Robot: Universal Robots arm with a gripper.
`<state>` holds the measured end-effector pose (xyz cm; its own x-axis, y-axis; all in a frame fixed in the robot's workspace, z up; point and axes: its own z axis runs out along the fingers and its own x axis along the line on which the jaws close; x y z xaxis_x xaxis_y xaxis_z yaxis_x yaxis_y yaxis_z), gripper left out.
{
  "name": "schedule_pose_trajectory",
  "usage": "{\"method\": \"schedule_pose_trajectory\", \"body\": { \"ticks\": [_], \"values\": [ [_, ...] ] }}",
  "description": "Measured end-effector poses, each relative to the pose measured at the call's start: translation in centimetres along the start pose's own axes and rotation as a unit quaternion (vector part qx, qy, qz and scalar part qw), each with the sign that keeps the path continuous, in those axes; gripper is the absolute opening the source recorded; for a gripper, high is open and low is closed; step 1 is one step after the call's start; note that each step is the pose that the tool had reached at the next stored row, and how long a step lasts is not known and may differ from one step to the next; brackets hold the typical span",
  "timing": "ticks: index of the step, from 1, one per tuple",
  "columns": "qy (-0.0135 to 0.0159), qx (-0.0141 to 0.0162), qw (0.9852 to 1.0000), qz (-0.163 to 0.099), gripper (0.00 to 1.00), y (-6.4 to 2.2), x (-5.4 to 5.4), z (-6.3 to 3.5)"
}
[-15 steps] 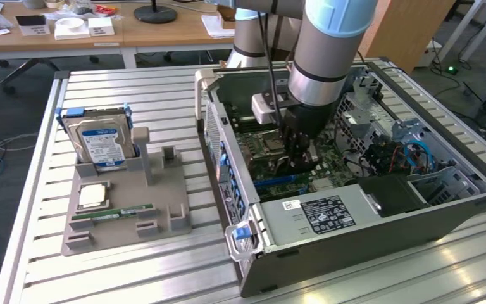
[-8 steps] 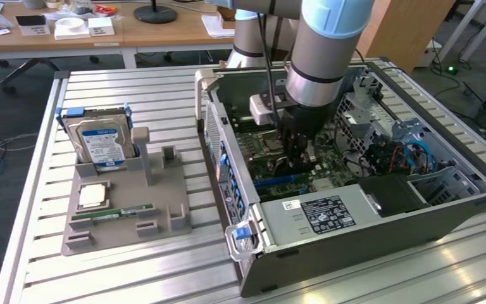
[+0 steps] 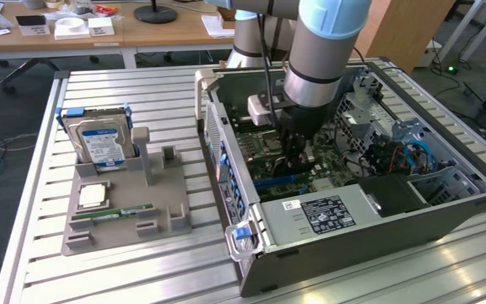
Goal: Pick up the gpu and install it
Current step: 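Insert the gpu into the slot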
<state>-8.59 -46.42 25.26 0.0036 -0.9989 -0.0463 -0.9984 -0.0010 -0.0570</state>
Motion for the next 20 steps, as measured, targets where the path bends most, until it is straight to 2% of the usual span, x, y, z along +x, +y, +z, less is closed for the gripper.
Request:
{"method": "schedule_pose_trajectory", "body": {
  "ticks": [20],
  "values": [
    [0.0, 0.0007, 1.0, 0.0, 0.26, 0.73, -0.1, 0.06]
  ]
}}
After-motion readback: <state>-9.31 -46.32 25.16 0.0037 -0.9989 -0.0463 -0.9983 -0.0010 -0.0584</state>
